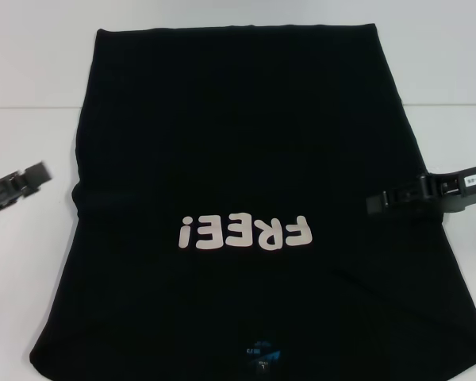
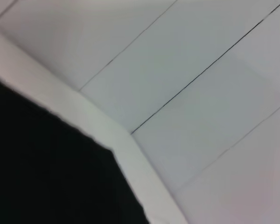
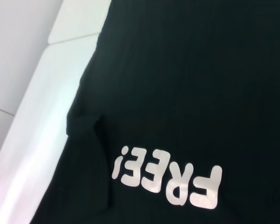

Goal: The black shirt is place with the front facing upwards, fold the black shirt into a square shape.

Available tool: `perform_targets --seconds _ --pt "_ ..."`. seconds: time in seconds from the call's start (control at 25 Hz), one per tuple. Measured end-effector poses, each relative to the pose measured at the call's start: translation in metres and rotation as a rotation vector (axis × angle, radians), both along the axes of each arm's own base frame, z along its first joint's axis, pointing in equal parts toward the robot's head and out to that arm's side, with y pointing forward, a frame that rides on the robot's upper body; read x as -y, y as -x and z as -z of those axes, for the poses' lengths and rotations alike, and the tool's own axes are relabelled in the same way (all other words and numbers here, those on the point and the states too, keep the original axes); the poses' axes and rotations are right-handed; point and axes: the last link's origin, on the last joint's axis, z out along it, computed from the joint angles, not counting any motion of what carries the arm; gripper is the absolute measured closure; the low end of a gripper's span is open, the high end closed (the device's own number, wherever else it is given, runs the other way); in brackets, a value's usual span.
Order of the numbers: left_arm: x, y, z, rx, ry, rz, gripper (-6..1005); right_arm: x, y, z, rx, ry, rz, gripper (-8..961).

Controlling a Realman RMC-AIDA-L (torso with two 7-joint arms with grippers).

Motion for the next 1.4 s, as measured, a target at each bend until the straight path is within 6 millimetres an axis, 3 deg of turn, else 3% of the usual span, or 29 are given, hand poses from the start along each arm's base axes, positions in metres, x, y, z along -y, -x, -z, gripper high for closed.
perform_targets --seconds 0.24,0.36,0.56,0.8,1.0,1.4 --pt "0.032 0.016 -0.019 0.008 0.254 -0.117 238 0.001 -0.001 -0.011 -0.086 -0.059 -0.010 475" --pt "0.045 0.021 -0.023 0.009 0.322 -0.175 241 -0.001 0.001 -0.014 -0.124 -0.094 -0.017 265" --pt "0.056 0.032 -0.006 -0.019 0.426 -0.283 245 -0.005 0.001 -0.014 -0.125 -0.124 -0.015 255" --pt "0.056 0.032 0.004 -0.081 0.447 -0.252 250 -0.007 0.003 -0.014 -0.122 -0.130 -0.026 254" --pt "0.058 0.045 0.009 -0.165 0.465 -0.300 254 -0.007 0.004 -0.013 -0.123 -0.128 -0.029 254" --pt "0.059 0.052 0.020 -0.162 0.486 -0.355 262 -0.008 0.004 -0.012 -0.122 -0.131 -0.029 264"
